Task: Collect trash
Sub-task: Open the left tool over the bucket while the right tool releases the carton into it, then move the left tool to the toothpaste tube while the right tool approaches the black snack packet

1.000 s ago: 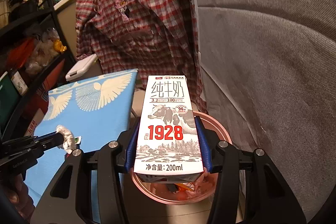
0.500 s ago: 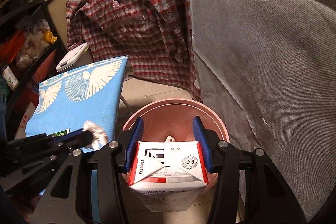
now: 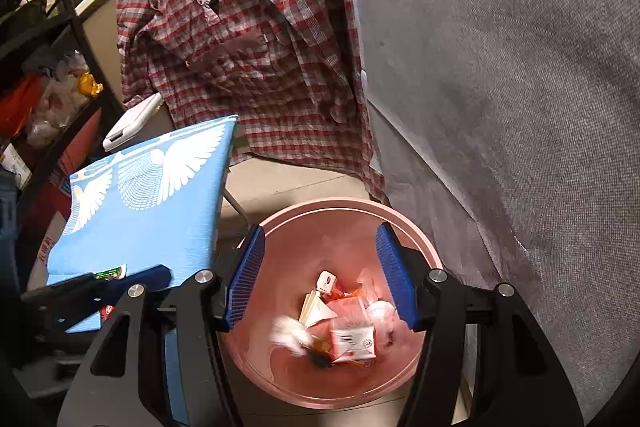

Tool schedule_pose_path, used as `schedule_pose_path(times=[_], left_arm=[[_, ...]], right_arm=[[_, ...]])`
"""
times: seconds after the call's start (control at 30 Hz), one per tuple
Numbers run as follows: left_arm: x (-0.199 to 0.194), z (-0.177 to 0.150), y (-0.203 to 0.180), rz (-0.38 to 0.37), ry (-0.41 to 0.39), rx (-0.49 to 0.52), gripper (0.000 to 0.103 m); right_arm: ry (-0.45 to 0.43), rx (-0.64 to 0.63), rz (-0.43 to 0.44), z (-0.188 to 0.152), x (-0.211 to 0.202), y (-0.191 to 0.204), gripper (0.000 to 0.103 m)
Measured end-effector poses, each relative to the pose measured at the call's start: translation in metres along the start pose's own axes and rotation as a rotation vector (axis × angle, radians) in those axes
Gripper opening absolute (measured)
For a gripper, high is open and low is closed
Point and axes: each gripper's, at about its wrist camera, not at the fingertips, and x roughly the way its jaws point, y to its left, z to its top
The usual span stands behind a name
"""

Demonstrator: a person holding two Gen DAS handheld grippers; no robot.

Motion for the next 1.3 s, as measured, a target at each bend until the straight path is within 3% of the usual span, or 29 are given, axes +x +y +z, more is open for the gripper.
schedule_pose_path(times=[0.3,0.57,0.73,0.93,1.3], left_arm=[[-0.033,-0.005,0.013,0.013,-0.044,0.022,0.037],[-0.079,-0.016,0.056,0.058,-0.100,0.002,0.029],[-0.107,-0.026,0.093,0.093,-0.131,-0.031,0.025],[-0.130,-0.040,0.141,0.147,-0.148,-0.082,0.024],[-0.149,-0.051,0.186,0.183,-0.170,-0.133,0.024]], right_arm=[[-0.038,-0.051,0.041,-0.004,-0.022,0.018,0.058],[-0.082,-0.153,0.097,-0.017,-0.047,0.051,0.058],[-0.073,-0.199,0.154,-0.028,-0.050,0.076,0.056],[-0.045,-0.222,0.232,-0.036,-0.048,0.105,0.041],[0.010,-0.294,0.309,-0.053,-0.034,0.159,0.042]])
